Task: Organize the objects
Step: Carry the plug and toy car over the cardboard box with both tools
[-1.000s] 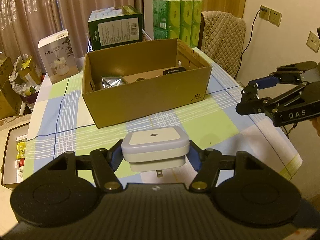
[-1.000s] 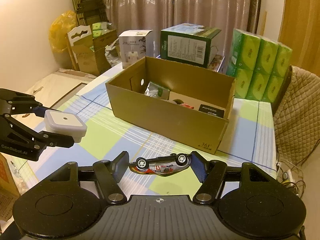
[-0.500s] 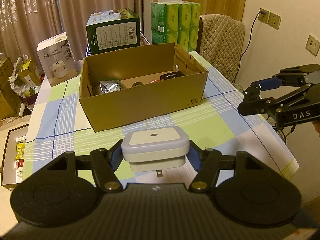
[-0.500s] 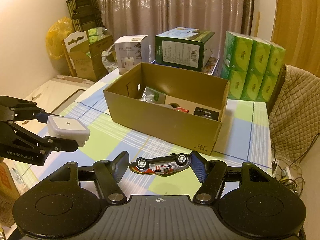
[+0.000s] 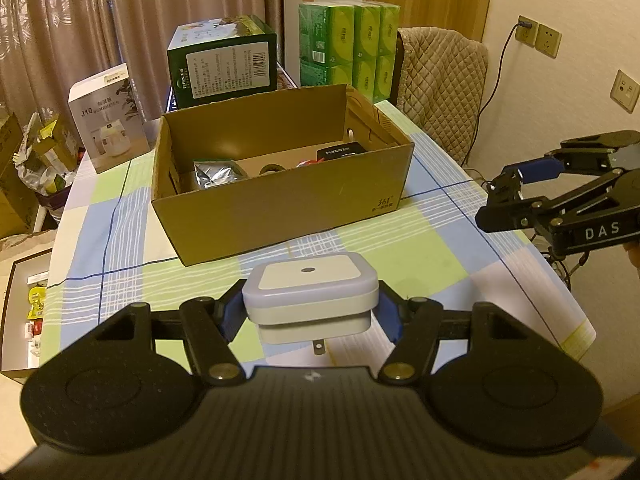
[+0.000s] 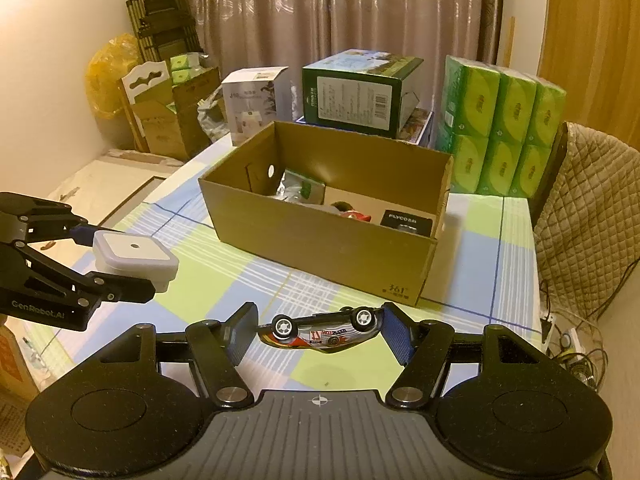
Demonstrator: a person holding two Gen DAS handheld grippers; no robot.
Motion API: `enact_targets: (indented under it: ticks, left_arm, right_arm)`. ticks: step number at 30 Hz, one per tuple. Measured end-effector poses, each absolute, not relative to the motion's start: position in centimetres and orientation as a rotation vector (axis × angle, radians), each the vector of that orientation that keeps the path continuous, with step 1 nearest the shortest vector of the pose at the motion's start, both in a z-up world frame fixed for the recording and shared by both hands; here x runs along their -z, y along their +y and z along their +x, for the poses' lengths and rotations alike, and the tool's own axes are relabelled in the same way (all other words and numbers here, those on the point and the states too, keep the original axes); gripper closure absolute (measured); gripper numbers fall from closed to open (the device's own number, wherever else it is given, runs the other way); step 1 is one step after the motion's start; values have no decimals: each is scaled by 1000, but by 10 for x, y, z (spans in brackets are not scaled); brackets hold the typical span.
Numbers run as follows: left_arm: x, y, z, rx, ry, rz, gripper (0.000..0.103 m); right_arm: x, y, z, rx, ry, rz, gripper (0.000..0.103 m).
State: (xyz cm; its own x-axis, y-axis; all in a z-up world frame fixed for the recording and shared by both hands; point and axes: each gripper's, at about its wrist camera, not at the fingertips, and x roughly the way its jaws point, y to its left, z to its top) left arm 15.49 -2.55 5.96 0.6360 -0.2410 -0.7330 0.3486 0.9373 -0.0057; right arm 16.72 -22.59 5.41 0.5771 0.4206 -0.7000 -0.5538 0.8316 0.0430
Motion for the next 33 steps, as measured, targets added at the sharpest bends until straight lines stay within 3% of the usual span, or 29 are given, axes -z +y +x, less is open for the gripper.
enact_targets:
  ticks: [33]
  left_arm:
    - [-96, 4, 302, 264, 786, 63, 42]
  right_arm:
    - [-72, -189, 307, -538, 796, -203, 39]
